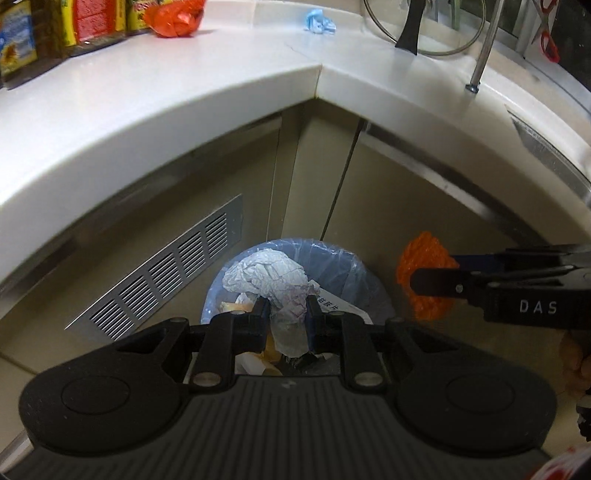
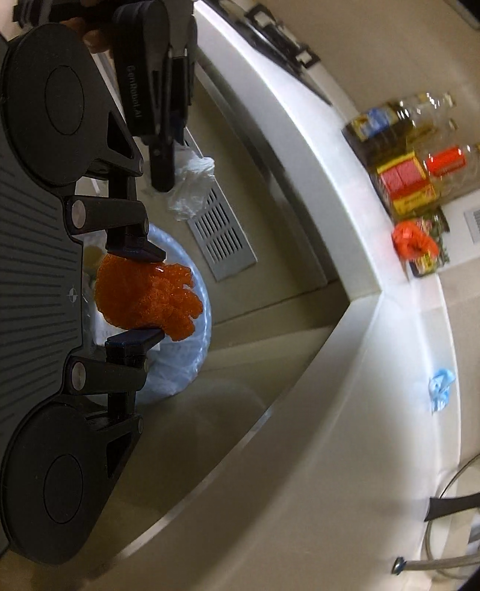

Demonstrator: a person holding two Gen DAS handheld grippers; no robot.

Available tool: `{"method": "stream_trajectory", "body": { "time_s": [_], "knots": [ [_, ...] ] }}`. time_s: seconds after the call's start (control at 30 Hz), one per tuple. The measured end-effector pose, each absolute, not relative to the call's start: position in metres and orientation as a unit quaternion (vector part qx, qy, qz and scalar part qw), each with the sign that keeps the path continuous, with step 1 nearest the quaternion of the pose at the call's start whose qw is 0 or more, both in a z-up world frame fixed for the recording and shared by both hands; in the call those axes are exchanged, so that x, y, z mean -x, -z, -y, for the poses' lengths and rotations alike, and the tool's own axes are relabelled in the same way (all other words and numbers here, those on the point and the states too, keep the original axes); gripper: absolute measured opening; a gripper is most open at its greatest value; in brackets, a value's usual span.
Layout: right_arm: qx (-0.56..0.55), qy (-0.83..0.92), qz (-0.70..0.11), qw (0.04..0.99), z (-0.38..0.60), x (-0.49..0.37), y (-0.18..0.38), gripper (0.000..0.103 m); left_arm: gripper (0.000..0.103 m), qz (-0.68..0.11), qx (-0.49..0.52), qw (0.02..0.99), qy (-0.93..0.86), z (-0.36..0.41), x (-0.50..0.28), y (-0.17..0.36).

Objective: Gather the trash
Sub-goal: 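Carry the tissue and scrubber down over the trash bin, then open the left gripper to drop the tissue while the right opens to drop the scrubber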

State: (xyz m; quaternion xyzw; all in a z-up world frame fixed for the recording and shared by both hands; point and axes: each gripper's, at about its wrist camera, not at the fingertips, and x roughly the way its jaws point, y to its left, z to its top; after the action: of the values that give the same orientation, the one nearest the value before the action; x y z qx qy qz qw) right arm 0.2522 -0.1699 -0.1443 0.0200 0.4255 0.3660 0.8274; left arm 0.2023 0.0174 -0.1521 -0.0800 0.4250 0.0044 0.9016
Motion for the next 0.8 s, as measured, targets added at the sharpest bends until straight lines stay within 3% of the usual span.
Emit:
{"method": "stream_trajectory", "body": {
  "time_s": [0.5, 0.63, 0.77, 0.8],
  "knots": [
    [-0.033, -0.316, -0.436, 0.842, 0.165, -0.272, 0.180, 0.039, 0.019, -0.436, 0.052, 0.898, 0.025, -0.022, -0.261, 0.201],
    [-0.033, -0.309, -0.439, 0.843, 0.166, -0.274, 0.184, 0.039, 0.030, -0.438, 0.046, 0.897, 0.029, -0.020, -0.269, 0.207],
    [-0.035, -0.301, -0.441, 0.845, 0.170, -0.275, 0.184, 0.039, 0.052, -0.438, 0.043, 0.898, 0.030, -0.018, -0.273, 0.211],
    [-0.035, -0.300, -0.442, 0.845, 0.170, -0.275, 0.184, 0.039, 0.052, -0.437, 0.043, 0.898, 0.029, -0.018, -0.274, 0.211]
  ]
}}
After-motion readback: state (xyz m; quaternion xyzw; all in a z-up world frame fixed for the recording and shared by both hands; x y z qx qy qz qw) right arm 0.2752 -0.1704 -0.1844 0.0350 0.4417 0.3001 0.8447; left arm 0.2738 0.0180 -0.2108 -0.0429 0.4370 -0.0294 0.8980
